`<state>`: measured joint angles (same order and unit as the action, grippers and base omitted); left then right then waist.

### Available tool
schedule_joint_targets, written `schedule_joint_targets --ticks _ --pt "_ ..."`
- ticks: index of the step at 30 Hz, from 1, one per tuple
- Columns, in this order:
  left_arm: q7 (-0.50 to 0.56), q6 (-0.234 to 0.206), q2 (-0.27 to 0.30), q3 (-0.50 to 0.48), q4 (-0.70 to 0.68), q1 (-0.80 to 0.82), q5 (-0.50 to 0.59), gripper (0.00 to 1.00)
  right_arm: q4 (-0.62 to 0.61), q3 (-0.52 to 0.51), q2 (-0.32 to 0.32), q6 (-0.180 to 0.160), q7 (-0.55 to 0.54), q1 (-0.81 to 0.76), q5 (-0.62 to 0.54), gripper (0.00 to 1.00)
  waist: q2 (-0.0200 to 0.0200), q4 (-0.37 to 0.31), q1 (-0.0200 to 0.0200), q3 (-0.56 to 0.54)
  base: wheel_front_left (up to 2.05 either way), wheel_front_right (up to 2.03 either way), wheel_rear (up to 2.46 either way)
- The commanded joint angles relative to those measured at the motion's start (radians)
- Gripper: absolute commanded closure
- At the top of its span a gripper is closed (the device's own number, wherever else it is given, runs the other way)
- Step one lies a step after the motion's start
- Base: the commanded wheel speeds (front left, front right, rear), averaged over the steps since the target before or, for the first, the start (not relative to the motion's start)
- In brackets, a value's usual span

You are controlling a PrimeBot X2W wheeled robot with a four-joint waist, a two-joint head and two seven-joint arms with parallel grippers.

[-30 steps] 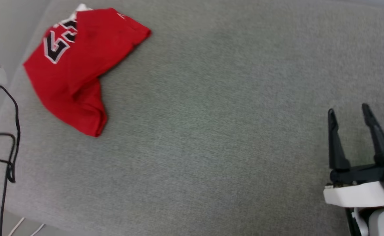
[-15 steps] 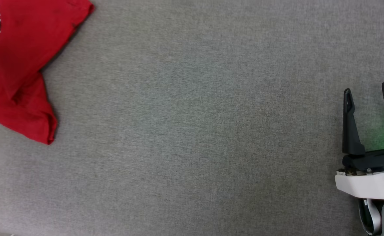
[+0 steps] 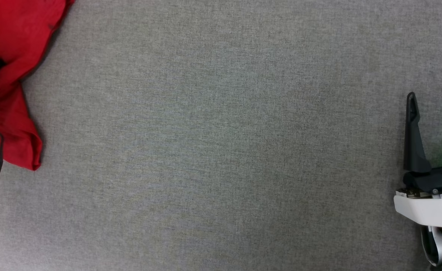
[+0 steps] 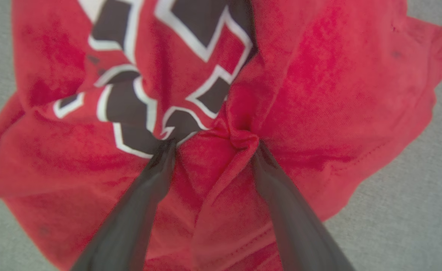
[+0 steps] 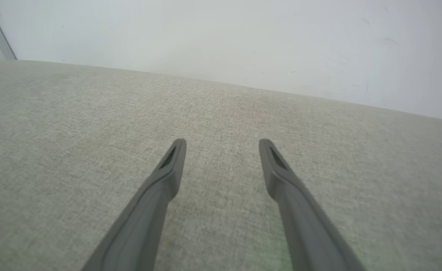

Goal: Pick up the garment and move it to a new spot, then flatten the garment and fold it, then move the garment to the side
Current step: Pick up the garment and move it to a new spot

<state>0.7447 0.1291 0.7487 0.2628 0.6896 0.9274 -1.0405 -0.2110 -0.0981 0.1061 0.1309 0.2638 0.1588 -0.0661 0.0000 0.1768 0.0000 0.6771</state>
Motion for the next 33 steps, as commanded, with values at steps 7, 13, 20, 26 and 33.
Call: schedule_joint_targets --ticks 7,13,20,26,33 --pt "-0.08 0.001 0.041 0.111 -0.008 0.029 0.014 1.0 0.033 0.009 -0.004 0.0 0.002 -0.01 0.004 0.0 0.0 0.01 0.0 -0.072 0.0 0.0 0.0" --pt "-0.157 0.0 0.092 0.17 -0.075 0.078 0.023 1.0 0.056 0.028 -0.022 0.0 0.002 -0.023 0.02 0.0 0.0 0.01 0.0 -0.169 0.0 0.0 0.0" --pt "-0.201 0.0 0.145 0.264 -0.205 0.154 0.045 1.0 0.081 0.032 -0.045 0.0 0.002 -0.062 0.043 0.0 0.0 -0.013 0.0 -0.29 0.0 0.0 0.0" --pt "-0.188 0.0 0.131 0.348 -0.311 0.239 0.053 1.0 0.092 0.033 -0.056 0.0 0.002 -0.088 0.056 0.0 0.0 -0.057 0.0 -0.364 0.0 0.0 0.0" --pt "-0.168 0.0 0.097 0.437 -0.399 0.312 0.055 1.0 0.104 0.04 -0.057 0.0 0.002 -0.103 0.109 0.0 0.0 -0.143 0.0 -0.414 0.0 0.0 0.0"
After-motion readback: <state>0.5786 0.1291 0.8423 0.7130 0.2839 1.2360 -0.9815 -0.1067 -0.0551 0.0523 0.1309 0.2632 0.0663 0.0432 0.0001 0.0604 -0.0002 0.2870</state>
